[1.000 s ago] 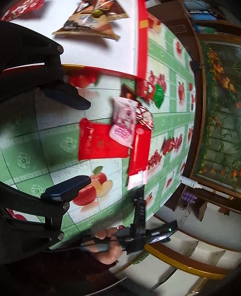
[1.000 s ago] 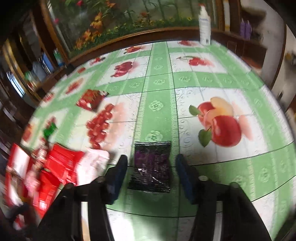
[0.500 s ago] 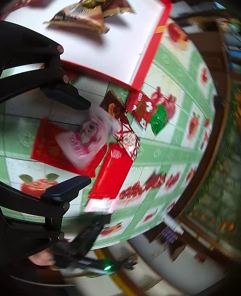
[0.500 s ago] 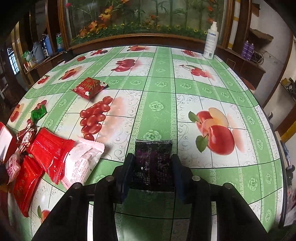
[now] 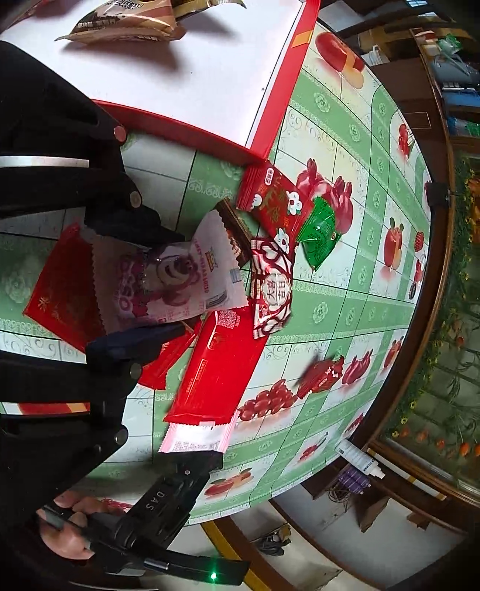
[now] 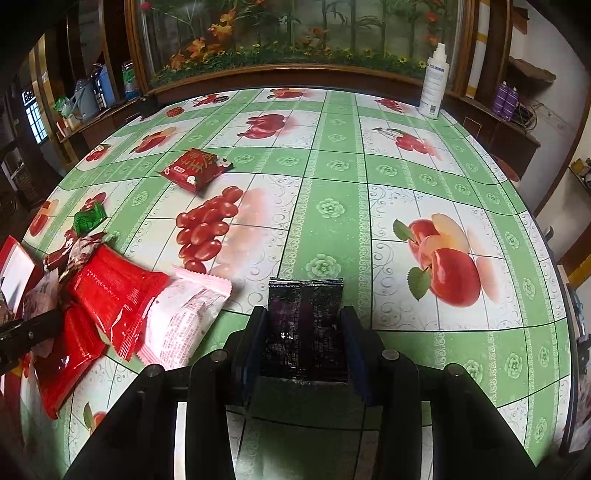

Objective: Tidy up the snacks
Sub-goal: 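Grasp the dark purple packet with the right gripper while the left grasps the pink Lotso packet, then lower both packets into the white box and open both grippers, then grasp the long red packet with the left gripper while the right grasps the white wrapper, then place both packets into the white box and open both grippers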

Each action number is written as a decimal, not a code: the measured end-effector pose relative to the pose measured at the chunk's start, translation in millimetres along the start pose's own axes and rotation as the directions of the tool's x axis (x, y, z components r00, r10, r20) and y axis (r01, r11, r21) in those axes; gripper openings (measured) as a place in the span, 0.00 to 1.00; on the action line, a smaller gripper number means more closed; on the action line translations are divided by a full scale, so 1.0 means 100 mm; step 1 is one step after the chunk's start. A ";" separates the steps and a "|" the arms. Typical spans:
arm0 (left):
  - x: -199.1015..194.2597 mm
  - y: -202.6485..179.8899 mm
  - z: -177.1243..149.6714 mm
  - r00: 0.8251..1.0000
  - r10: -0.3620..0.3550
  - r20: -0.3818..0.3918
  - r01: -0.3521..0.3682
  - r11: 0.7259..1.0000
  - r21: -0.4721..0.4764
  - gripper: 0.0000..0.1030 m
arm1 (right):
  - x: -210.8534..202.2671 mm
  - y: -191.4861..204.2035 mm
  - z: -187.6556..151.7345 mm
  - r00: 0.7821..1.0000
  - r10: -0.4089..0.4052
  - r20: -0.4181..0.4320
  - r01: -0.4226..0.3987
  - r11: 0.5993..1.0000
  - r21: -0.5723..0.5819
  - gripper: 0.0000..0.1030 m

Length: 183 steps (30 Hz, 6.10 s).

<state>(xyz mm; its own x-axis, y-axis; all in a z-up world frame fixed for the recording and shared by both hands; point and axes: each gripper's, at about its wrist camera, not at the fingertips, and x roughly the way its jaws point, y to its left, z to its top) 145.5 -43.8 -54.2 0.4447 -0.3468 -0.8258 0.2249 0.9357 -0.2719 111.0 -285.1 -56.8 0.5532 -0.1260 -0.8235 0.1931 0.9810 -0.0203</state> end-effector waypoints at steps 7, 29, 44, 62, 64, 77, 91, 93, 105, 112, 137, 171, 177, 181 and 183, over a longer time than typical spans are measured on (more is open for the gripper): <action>-0.34 -0.03 -0.21 0.998 -0.019 0.053 0.016 0.998 0.066 0.36 | -0.02 -0.08 0.00 0.999 0.054 -0.006 -0.054 0.997 0.051 0.40; -1.23 0.62 -0.82 0.981 0.035 0.192 -0.035 0.999 -0.004 0.37 | -0.39 -0.17 0.12 0.948 0.214 0.235 -0.265 0.939 0.217 0.39; -1.46 1.13 -0.82 0.964 0.087 0.252 -0.063 0.993 -0.100 0.37 | -0.61 1.19 0.15 0.819 0.477 0.318 -0.512 0.859 0.030 0.39; -1.52 1.75 -0.79 0.930 0.263 0.256 -0.209 0.953 -0.220 0.37 | -0.85 3.09 -0.27 0.659 0.746 0.103 -0.682 0.649 -0.339 0.41; -1.54 1.76 -0.79 0.926 0.274 0.259 -0.218 0.950 -0.224 0.38 | -0.87 3.12 -0.29 0.647 0.758 0.088 -0.695 0.633 -0.343 0.42; -1.58 1.41 -0.72 0.943 0.207 0.261 -0.179 0.975 -0.129 0.55 | -0.68 1.70 0.27 0.723 0.631 0.282 -0.652 0.758 -0.023 0.60; -1.05 0.18 -0.55 0.984 0.059 0.166 -0.091 0.977 0.191 0.61 | -0.35 0.11 0.29 0.885 0.418 0.203 -0.450 0.880 0.153 0.61; -0.93 0.07 -0.52 0.988 0.053 0.148 -0.084 0.974 0.211 0.61 | -0.26 0.04 0.28 0.915 0.378 0.144 -0.399 0.903 0.161 0.61; -0.24 -0.21 -0.43 0.997 0.036 0.063 -0.051 0.963 0.265 0.61 | 0.07 -0.02 0.19 0.970 0.239 0.049 -0.244 0.953 0.182 0.60; -0.13 -0.36 -0.52 0.998 -0.050 0.036 0.036 0.943 0.332 0.58 | 0.11 0.18 0.17 0.986 0.166 0.030 -0.168 0.984 0.066 0.46; -0.60 -0.27 -0.95 0.998 0.063 0.001 -0.058 0.918 0.392 0.64 | -0.43 0.34 -0.20 0.937 0.339 -0.084 -0.349 0.905 -0.242 0.71; -0.67 -0.21 -0.90 0.999 0.005 0.054 -0.022 0.944 0.328 0.43 | -0.43 0.45 -0.20 0.943 0.331 -0.007 -0.323 0.914 -0.245 0.22; -0.75 -0.20 -0.88 0.998 0.007 0.067 -0.027 0.951 0.309 0.43 | -0.45 0.43 -0.19 0.937 0.349 -0.004 -0.340 0.910 -0.237 0.15; -0.79 -0.17 -0.88 0.997 0.008 0.071 -0.028 0.955 0.297 0.43 | -0.50 0.43 -0.19 0.928 0.372 0.009 -0.359 0.901 -0.242 0.13; -0.81 -0.14 -0.88 0.997 0.007 0.076 -0.029 0.956 0.290 0.43 | -0.52 0.41 -0.19 0.924 0.382 0.016 -0.368 0.900 -0.232 0.13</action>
<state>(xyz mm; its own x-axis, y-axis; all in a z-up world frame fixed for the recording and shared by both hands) 30.0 -23.4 -26.4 0.5112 -0.3438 -0.7877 0.4538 0.8863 -0.0924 75.5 -235.2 -25.7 0.5981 0.2555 -0.7596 -0.2177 0.9640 0.1528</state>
